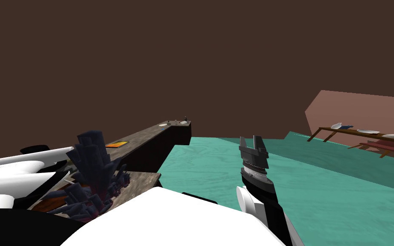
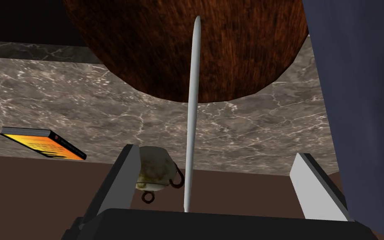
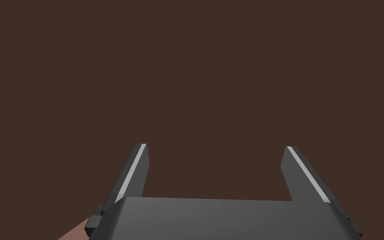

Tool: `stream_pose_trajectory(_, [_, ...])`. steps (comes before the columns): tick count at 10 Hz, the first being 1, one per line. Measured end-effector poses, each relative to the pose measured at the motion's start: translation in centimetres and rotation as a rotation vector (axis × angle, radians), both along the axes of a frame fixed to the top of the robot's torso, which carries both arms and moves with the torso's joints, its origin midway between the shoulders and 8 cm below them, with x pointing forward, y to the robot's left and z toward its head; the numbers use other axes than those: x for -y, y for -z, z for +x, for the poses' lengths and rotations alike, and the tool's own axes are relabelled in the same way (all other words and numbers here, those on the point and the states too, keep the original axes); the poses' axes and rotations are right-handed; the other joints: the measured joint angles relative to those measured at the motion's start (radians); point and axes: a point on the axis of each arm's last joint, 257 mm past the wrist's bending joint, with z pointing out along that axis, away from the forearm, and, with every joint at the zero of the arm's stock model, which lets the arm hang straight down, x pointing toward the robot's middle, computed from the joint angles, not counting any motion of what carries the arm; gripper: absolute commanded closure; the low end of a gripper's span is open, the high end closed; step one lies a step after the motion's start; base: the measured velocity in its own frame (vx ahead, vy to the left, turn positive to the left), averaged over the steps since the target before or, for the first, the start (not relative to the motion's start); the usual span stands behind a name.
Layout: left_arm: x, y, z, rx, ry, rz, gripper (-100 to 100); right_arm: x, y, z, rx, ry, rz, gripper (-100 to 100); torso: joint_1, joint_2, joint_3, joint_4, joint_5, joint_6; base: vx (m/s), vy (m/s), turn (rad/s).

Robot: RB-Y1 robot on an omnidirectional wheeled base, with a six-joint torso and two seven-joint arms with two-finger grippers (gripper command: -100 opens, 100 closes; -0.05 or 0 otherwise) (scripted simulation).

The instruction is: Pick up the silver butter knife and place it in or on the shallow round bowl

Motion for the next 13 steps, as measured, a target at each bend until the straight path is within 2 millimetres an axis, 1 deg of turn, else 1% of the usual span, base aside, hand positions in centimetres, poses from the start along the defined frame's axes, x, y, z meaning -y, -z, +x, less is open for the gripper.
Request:
stream_pose_trajectory(1, [0.0,0.0,0.0,0.000,0.000,0.000,0,0.0,0.0,0.0,0.000,0.000,0.000,0,0.000,0.000,0.000,0.000,0.000,0.000,0.000,0.000,0.000])
stream_pose_trajectory(2, [0.0,0.0,0.0,0.000,0.000,0.000,-100,0.0,0.0,0.0,0.000,0.000,0.000,0,0.000,0.000,0.000,0.000,0.000,0.000,-0.005,-0.022,0.056])
stream_pose_trajectory(4, [-0.5,-2.6,0.1,-0.009,0.023,0.023,-100,0.0,0.0,0.0,0.000,0.000,0.000,0,-0.002,0.001,0.001,0.000,-0.001,0.000,-0.007,-0.022,0.018])
stream_pose_trajectory(5, [-0.9,-3.2,0.2,-0.025,0.042,0.041,-100,0.0,0.0,0.0,0.000,0.000,0.000,0,-0.002,0.001,0.000,0.000,0.000,0.000,0.000,0.000,0.000])
stream_pose_trajectory(6, [-1.2,-3.4,0.5,-0.028,0.054,0.047,-100,0.0,0.0,0.0,0.000,0.000,0.000,0,-0.001,0.000,0.000,0.000,0.000,0.000,0.000,0.000,0.000])
stream_pose_trajectory(8, [-0.9,-2.9,0.8,0.001,0.036,0.028,-100,0.0,0.0,0.0,0.000,0.000,0.000,0,0.000,0.000,0.000,0.000,0.000,0.000,0.000,0.000,0.000])
stream_pose_trajectory(11, [-0.4,-2.2,0.2,0.012,0.005,0.005,-100,0.0,0.0,0.0,0.000,0.000,0.000,0,0.000,0.000,0.000,0.000,0.000,0.000,-0.002,-0.008,0.019])
stream_pose_trajectory(13, [-0.8,-4.3,0.5,0.011,0.020,0.019,-100,0.0,0.0,0.0,0.000,0.000,0.000,0,-0.002,0.001,0.000,0.000,-0.001,0.000,-0.004,-0.022,0.017])
